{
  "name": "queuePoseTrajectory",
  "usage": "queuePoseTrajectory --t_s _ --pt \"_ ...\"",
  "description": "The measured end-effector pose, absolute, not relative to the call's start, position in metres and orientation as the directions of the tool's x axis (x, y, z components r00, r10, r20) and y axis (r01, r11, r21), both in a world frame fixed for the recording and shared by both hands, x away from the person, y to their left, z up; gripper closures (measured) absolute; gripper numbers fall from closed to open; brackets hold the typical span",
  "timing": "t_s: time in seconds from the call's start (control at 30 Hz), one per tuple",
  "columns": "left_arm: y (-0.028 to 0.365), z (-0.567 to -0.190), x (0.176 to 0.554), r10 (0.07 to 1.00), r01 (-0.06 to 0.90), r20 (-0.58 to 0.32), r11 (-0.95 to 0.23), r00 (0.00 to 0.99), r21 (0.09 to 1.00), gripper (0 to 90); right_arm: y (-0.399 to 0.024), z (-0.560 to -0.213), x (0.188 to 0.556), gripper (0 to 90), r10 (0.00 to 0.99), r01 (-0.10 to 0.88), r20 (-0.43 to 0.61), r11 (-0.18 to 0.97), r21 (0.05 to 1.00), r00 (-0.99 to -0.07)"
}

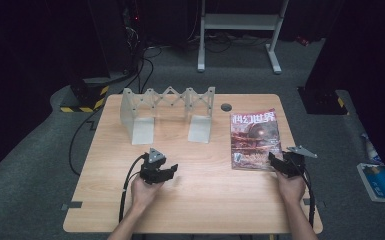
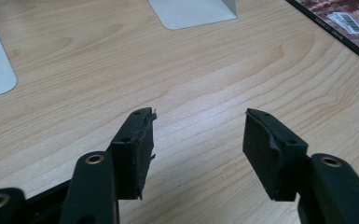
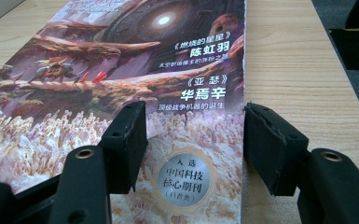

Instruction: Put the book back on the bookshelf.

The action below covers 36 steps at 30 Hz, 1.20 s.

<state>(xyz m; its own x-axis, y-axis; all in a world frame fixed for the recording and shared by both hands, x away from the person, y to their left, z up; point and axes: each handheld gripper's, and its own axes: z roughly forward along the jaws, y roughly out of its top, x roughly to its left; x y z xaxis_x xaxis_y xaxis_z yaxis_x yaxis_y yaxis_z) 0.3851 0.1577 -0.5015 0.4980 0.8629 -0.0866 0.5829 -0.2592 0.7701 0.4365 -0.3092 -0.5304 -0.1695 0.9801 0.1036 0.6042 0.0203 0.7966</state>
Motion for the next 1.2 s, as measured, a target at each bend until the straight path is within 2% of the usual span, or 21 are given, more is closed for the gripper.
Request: queuePoseTrajectory --t_s 0.07,0.5,0.63,0.97,1.2 --pt "0.151 -0.498 0.387 0.859 0.579 -0.049 -0.301 0.510 0.758 43.9 -0.309 -0.530 0.436 40.5 0.980 0.604 0.103 0.021 0.797 -0.169" --pt "0.121 -0.484 0.399 0.824 0.568 -0.087 -0.305 0.559 0.764 44.2 -0.310 -0.530 0.437 40.5 0.980 0.604 0.102 0.024 0.797 -0.173" --pt "0.111 -0.483 0.404 0.819 0.564 -0.065 -0.333 0.570 0.756 44.8 -0.310 -0.530 0.436 40.6 0.980 0.606 0.103 0.023 0.795 -0.173" --pt "0.091 -0.479 0.412 0.805 0.554 -0.076 -0.332 0.588 0.763 42.7 -0.310 -0.530 0.436 40.6 0.979 0.606 0.103 0.024 0.795 -0.174" --pt "0.081 -0.476 0.418 0.801 0.520 -0.086 -0.298 0.592 0.801 41.3 -0.310 -0.530 0.436 40.6 0.979 0.608 0.104 0.023 0.794 -0.173"
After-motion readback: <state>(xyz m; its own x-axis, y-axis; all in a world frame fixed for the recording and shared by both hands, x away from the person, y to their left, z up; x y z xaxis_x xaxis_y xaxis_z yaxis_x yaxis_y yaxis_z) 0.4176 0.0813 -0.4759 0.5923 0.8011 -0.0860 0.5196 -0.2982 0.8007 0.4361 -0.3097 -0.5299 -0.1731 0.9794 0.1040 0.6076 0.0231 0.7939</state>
